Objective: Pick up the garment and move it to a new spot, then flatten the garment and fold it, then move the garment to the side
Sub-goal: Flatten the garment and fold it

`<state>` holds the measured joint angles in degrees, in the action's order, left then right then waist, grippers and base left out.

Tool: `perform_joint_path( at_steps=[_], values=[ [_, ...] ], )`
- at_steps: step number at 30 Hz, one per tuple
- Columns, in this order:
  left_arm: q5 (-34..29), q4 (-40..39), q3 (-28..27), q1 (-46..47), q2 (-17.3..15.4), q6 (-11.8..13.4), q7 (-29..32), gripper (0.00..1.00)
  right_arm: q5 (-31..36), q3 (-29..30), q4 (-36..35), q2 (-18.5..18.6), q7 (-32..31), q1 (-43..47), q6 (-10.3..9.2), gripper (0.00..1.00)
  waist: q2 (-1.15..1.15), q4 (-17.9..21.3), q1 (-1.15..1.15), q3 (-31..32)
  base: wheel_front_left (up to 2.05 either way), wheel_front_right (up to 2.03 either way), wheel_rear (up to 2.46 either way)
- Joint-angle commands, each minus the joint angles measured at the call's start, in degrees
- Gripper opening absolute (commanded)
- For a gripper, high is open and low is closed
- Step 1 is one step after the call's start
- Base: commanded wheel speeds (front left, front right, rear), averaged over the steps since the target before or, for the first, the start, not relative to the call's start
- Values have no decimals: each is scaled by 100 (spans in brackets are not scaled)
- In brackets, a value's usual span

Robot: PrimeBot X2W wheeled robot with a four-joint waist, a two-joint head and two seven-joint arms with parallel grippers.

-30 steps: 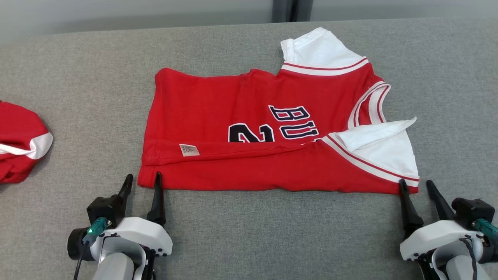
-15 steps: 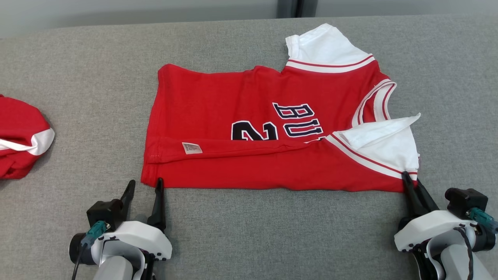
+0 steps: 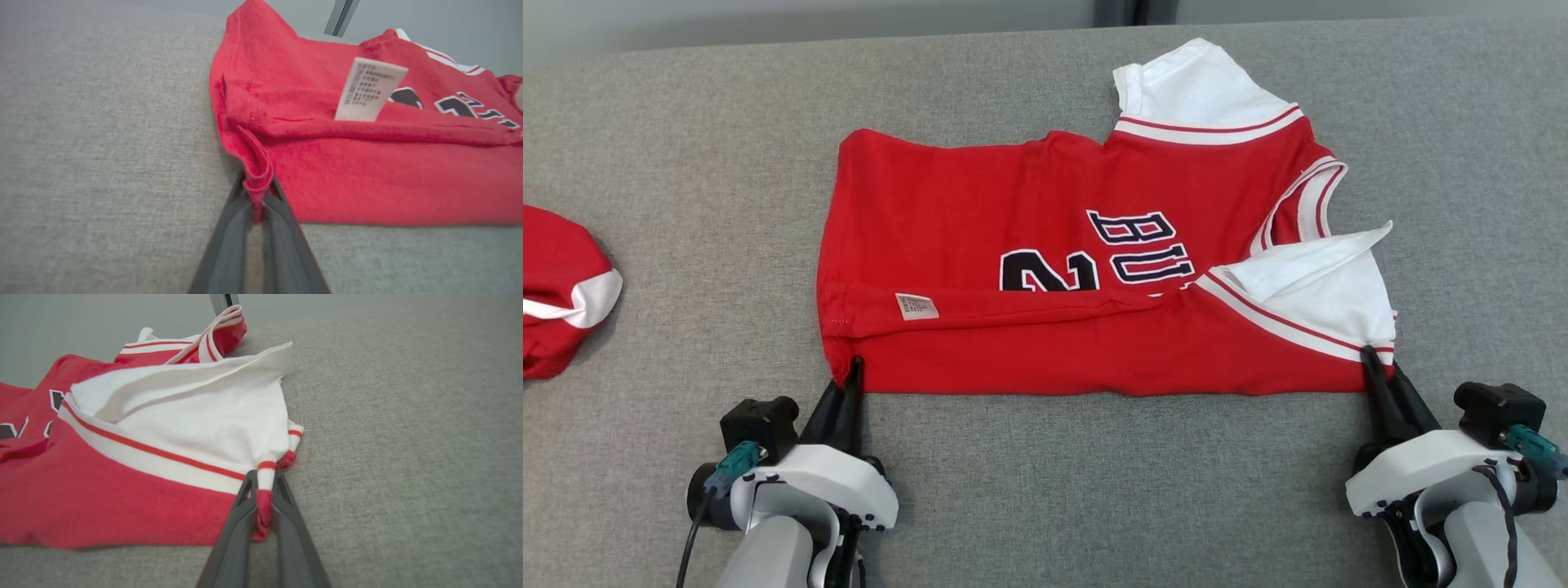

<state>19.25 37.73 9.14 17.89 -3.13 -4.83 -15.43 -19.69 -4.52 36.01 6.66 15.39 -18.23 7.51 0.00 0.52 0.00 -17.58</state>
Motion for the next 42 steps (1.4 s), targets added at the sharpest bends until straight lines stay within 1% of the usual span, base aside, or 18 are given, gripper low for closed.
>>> perform_joint_path(
  at_steps=[1, 6, 9, 13, 17, 24, 31, 36, 37, 38, 39, 42],
  values=[
    [50, 19, 67, -47, 26, -64, 50, 0, -44, -4, -13, 20, -42, 9, -4, 0, 0, -11, 0, 11, 0, 0, 0],
    [54, -439, 50, -27, 1, -113, 29, 0, -147, 177, -127, -13, -26, -54, -4, 0, 0, -47, 0, 93, 0, 0, 0],
    [18, -691, -71, 18, 7, -70, 29, 0, -208, 186, -168, -17, -25, -183, -3, 0, 0, -62, 0, 211, 0, 0, 0],
    [-95, -877, -269, 12, 7, -23, 29, 0, -284, 138, -159, 70, -25, -301, -3, 0, 0, -76, 0, 505, 0, 0, 0],
    [-113, -805, -387, -235, 7, -3, 30, 0, -392, -8, -54, 175, -25, -294, -3, 0, 0, -79, 0, 944, 0, 0, 0],
    [-9, -574, -405, -1026, 2, 131, 29, 0, -722, -328, 132, 403, -25, 332, -4, 0, 0, -112, 0, 1685, 0, 0, 0],
    [111, -466, -276, -1633, -4, 232, 29, 0, -973, -585, 215, 531, -25, 979, -4, 0, 0, -152, 0, 1797, 0, 0, 0],
    [212, -314, -173, -1884, -4, 339, 28, 0, -1044, -693, 287, 527, -25, 1359, -4, 0, 0, -180, 0, 1773, 0, 0, 0],
    [221, -244, -153, -1919, -4, 374, 29, 79, -952, -684, 301, 524, -25, 1383, -4, 9, 0, -177, 0, 1745, 0, 0, 0],
    [213, -207, -135, -1905, -3, 383, 29, 100, -923, -672, 317, 499, -25, 1379, -4, 44, 0, -174, 0, 1723, 0, 0, 0],
    [204, -187, -130, -1865, -3, 396, 29, 100, -902, -650, 325, 475, -25, 1348, -4, 100, 0, -172, 0, 1691, 0, 0, 0],
    [94, -232, -129, -1658, 12, 467, 29, 100, -719, -485, 257, 449, -25, 1138, -3, 100, 0, -179, 0, 1579, 0, 0, 0]
  ],
)
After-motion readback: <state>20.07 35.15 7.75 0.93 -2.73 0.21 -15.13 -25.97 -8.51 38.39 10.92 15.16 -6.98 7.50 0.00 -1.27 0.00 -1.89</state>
